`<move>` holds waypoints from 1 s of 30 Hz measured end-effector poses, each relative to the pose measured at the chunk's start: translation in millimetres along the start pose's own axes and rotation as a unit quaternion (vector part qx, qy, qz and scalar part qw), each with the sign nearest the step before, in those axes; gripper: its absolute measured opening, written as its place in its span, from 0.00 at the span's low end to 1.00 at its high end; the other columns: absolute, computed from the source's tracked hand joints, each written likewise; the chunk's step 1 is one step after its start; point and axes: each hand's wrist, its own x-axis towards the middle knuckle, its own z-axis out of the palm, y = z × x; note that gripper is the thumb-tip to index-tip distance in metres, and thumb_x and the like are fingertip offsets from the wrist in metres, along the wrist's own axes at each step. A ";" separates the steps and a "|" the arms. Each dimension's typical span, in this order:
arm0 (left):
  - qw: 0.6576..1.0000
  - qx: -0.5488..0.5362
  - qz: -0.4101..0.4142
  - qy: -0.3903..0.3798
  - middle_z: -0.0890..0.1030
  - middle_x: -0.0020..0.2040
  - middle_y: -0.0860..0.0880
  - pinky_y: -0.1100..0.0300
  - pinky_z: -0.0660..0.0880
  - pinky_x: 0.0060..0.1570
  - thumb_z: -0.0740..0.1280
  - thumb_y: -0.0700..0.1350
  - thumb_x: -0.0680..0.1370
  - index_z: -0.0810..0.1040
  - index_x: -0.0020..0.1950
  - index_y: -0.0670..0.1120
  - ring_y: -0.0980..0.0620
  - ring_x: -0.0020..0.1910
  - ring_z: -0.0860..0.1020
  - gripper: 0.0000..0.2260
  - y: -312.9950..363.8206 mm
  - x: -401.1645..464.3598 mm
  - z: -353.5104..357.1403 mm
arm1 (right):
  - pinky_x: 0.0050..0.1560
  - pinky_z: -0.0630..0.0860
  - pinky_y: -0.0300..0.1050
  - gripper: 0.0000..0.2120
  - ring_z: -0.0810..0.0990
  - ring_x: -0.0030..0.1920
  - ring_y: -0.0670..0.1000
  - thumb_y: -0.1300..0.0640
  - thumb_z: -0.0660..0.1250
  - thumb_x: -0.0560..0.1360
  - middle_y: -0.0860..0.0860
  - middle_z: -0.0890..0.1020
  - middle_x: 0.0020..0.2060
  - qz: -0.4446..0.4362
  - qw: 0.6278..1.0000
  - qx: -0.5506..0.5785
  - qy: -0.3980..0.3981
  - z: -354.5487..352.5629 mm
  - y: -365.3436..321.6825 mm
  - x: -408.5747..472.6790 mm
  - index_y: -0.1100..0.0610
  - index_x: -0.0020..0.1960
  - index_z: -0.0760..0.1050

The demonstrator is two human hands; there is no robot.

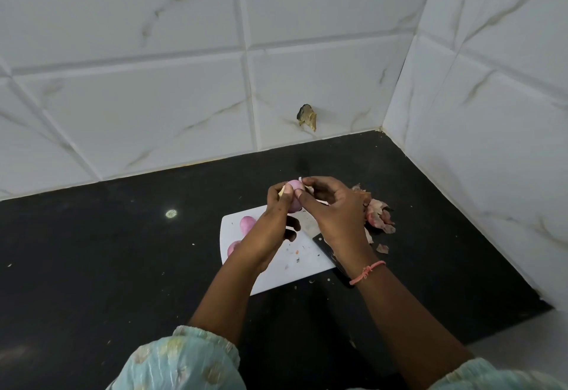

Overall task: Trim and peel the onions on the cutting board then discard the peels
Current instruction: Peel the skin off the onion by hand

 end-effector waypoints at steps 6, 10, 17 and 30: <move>0.999 -0.034 0.028 -0.020 0.77 0.53 0.52 0.55 0.69 0.46 0.54 0.59 0.84 0.70 0.65 0.57 0.53 0.42 0.70 0.13 1.6 -0.8 -2.1 | 0.45 0.76 0.27 0.09 0.82 0.46 0.37 0.62 0.73 0.73 0.39 0.83 0.42 -0.038 0.999 0.000 0.020 -2.3 -1.0 1.4 0.51 0.50 0.83; 0.997 -0.061 0.029 -0.032 0.75 0.54 0.48 0.56 0.70 0.45 0.58 0.53 0.84 0.71 0.65 0.56 0.53 0.43 0.71 0.11 5.9 -2.1 -4.9 | 0.50 0.81 0.40 0.07 0.84 0.48 0.45 0.63 0.72 0.74 0.44 0.85 0.43 -0.024 0.999 0.028 0.027 -3.8 3.4 5.5 0.52 0.48 0.84; 0.994 -0.091 0.028 -0.056 0.75 0.63 0.43 0.58 0.75 0.50 0.70 0.51 0.78 0.71 0.68 0.54 0.49 0.51 0.77 0.20 8.1 -5.4 -8.9 | 0.50 0.81 0.42 0.06 0.83 0.48 0.45 0.60 0.73 0.73 0.43 0.85 0.44 -0.013 0.999 0.024 0.023 -3.1 1.7 6.9 0.50 0.47 0.82; 0.971 -0.233 -0.028 -0.048 0.78 0.63 0.41 0.49 0.76 0.66 0.65 0.35 0.81 0.71 0.70 0.42 0.45 0.57 0.84 0.18 11.9 -3.2 -7.7 | 0.50 0.82 0.56 0.07 0.84 0.50 0.52 0.66 0.71 0.74 0.48 0.85 0.46 -0.083 0.996 0.030 0.016 -6.0 0.7 4.1 0.57 0.50 0.83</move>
